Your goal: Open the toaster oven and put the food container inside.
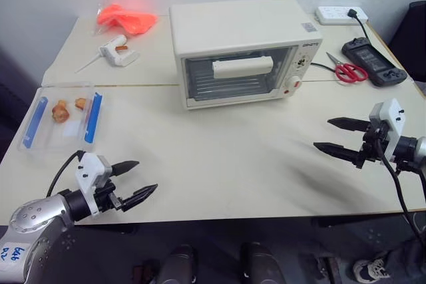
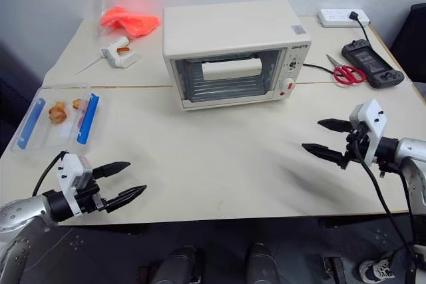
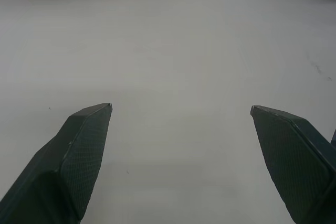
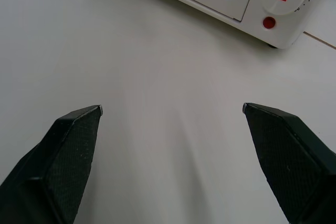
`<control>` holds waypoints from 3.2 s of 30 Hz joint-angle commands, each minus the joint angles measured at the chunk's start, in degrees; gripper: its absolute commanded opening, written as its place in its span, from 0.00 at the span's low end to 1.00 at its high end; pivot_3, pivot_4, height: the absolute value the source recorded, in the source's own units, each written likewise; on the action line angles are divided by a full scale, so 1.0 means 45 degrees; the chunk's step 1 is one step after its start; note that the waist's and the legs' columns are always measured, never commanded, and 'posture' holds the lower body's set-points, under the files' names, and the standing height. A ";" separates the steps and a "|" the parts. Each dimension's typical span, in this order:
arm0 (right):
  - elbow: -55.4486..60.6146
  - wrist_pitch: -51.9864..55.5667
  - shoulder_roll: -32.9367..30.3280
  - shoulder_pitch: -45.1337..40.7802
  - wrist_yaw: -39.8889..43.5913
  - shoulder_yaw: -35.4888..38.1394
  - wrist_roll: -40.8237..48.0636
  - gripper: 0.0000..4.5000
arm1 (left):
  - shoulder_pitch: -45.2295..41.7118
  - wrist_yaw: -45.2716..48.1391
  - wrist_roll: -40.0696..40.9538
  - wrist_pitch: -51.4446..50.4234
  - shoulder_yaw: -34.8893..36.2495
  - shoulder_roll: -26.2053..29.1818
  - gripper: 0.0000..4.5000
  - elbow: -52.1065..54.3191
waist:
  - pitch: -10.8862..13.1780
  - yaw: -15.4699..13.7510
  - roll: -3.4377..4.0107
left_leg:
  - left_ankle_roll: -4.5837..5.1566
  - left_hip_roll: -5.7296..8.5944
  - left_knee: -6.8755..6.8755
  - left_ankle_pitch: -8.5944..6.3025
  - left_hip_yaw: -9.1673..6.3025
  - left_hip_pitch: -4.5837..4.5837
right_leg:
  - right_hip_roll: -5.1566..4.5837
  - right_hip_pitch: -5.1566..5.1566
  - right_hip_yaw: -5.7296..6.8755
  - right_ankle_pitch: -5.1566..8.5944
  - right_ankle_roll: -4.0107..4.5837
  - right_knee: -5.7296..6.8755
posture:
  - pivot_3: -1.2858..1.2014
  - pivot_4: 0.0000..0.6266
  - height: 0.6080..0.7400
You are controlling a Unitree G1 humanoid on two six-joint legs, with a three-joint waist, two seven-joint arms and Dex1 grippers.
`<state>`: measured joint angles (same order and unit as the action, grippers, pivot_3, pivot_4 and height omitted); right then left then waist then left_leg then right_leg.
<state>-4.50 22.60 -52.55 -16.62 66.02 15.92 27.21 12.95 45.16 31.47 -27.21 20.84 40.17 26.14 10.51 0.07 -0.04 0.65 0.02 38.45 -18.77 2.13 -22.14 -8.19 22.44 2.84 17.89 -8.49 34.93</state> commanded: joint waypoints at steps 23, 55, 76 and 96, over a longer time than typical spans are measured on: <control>0.1903 0.1738 0.1058 -0.0650 -0.1163 -0.0077 0.1431 1.00 | -0.1807 0.0103 0.2053 -0.1602 -0.0353 0.0114 1.00 0.0519 | 0.0001 0.0004 -0.0002 | 0.0002 -0.0004 0.0078 0.0003 -0.0006 -0.0004 | 0.0002 -0.0008 0.0000 -0.0002 -0.0002 0.0048 | 0.52 0.24 1.00; -0.2266 0.0781 0.4924 -0.7701 -0.1083 -0.2701 0.0045 1.00 | -1.0768 0.1756 0.1980 -0.2419 -0.3194 0.0099 1.00 -0.3294 | 0.0010 0.0293 -0.0012 | -0.0025 0.0022 0.0121 0.0014 -0.0019 -0.0042 | 0.0067 0.0021 0.0023 -0.0006 -0.0007 0.0149 | 0.52 0.24 1.00; 0.0985 0.1012 0.5119 -0.4019 -0.1636 -0.2816 0.0448 1.00 | -1.4392 0.1929 -0.1837 0.1715 -0.4629 -0.1277 0.41 -0.8453 | 0.0014 0.0345 -0.0018 | -0.0039 0.0007 0.0126 0.0015 -0.0001 -0.0040 | 0.0104 0.0035 0.0009 -0.0006 -0.0007 0.0160 | 0.52 0.24 1.00; 0.2693 0.2180 0.2417 -0.1769 -0.1612 -0.1151 0.1018 1.00 | -1.4363 0.2964 -0.4104 0.4163 -0.5767 -0.2268 0.01 -1.0320 | 0.0023 -0.0039 -0.0033 | -0.0037 0.0015 0.0146 0.0015 0.0030 -0.0065 | 0.0106 0.0032 0.0028 -0.0008 -0.0010 0.0162 | 0.52 0.24 1.00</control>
<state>3.80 31.46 -39.57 -25.59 57.72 7.62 29.94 -51.40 57.80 12.36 -7.91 -5.83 29.84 -22.99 10.62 -0.10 -0.19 0.48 0.09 39.11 -18.71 2.30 -22.47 -7.72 22.58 2.99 17.86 -8.54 35.65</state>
